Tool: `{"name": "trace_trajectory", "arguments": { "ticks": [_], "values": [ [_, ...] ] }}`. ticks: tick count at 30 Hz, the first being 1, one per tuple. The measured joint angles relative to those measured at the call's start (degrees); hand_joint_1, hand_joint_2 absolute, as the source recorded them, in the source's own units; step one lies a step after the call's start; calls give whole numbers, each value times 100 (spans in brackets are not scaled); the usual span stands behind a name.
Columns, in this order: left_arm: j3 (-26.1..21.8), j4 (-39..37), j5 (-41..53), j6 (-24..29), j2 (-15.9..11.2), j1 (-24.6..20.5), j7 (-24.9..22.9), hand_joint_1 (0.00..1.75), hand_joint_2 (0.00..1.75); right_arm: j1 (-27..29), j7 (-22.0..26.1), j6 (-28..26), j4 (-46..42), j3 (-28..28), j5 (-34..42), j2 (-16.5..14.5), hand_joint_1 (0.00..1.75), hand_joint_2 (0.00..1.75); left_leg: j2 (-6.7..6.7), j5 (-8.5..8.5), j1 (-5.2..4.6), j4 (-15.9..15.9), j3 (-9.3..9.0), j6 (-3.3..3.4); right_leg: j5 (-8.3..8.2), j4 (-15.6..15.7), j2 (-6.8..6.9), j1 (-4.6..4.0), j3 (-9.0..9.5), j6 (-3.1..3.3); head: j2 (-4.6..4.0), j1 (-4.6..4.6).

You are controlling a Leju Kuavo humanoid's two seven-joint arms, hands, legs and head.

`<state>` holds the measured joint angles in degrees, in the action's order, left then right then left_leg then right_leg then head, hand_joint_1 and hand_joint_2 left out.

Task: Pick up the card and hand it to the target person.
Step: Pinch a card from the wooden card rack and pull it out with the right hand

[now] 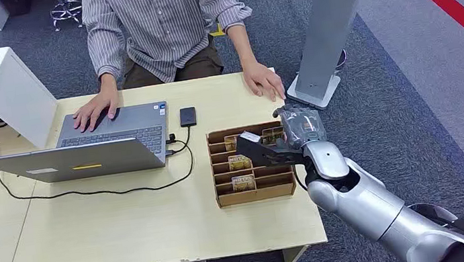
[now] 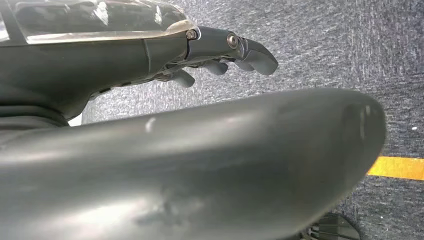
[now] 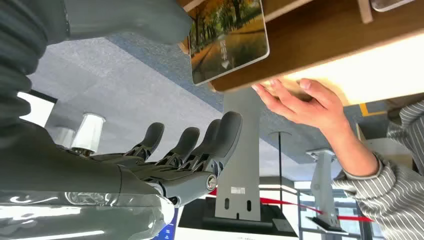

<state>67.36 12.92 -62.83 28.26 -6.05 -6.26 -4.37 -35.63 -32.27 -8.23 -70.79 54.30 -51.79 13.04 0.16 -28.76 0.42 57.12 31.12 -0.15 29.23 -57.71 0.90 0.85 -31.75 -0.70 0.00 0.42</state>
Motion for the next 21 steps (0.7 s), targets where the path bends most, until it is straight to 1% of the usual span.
{"name": "trace_trajectory", "arguments": {
  "ticks": [8, 17, 21],
  "values": [
    [0, 0, -54, 12, 0, 3, -7, 0, 0, 34, -139, -16, -477, -111, -137, 100, 52, 175, 1, 0, 0, 0, -1, 0, 0, 0, 0, 0, 0, 0, 1, 0],
    [0, 0, -56, 10, 2, 2, 2, 0, 0, 165, -99, 132, -678, -161, -142, 146, 58, 175, 0, 0, 0, 0, 0, 0, 0, 0, -1, 0, 0, 0, 1, -2],
    [0, 0, -56, 9, 2, 1, -2, 0, 0, 207, -21, 160, -638, -161, -86, 143, 68, 175, 0, 0, 0, 0, 0, 0, 0, 0, 0, 0, 0, 0, 1, -2]
  ]
}}
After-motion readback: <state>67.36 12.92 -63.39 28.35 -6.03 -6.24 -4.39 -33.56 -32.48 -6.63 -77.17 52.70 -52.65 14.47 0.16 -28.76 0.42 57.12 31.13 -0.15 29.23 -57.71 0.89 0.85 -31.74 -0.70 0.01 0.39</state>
